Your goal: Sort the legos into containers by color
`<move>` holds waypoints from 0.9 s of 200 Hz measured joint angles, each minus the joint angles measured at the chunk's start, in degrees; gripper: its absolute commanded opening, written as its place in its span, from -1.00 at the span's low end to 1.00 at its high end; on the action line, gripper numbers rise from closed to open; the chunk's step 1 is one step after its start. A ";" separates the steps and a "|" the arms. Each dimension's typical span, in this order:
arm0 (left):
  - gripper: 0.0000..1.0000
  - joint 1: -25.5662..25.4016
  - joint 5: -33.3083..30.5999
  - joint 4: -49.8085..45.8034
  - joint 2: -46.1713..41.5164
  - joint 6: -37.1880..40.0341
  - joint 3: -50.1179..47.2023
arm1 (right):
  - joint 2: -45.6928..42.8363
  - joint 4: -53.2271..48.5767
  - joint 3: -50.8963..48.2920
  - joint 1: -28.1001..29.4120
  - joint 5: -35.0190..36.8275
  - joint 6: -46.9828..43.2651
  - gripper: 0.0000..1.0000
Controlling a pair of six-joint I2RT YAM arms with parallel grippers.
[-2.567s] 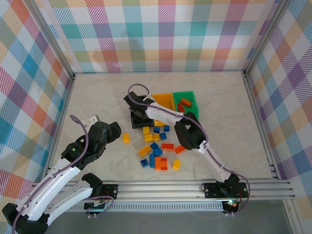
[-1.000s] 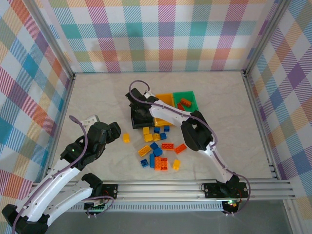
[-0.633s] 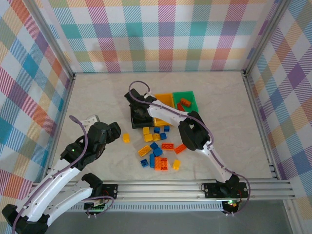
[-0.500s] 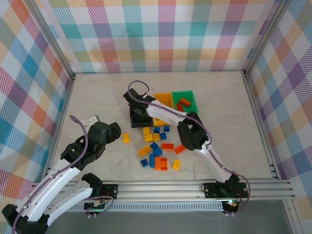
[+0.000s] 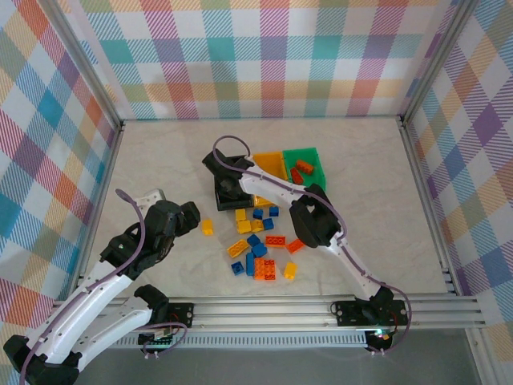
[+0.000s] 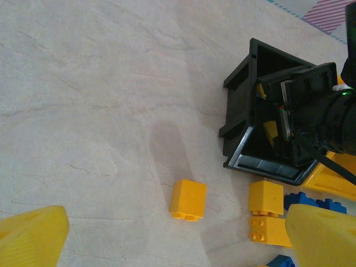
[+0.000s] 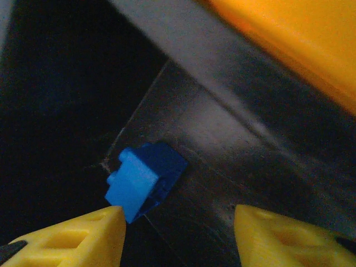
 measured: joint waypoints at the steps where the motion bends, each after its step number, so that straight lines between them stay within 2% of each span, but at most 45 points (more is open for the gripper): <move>1: 1.00 0.00 0.04 0.00 0.00 0.00 0.00 | 0.00 -0.13 0.00 0.00 0.00 0.28 0.11; 92: 1.00 0.00 2.05 0.00 0.00 0.00 -0.02 | 0.33 -2.08 0.00 0.09 0.07 12.63 0.07; 180: 1.00 0.00 3.56 1.31 -0.09 0.00 -1.40 | -1.33 7.96 -6.08 0.70 4.50 8.59 0.14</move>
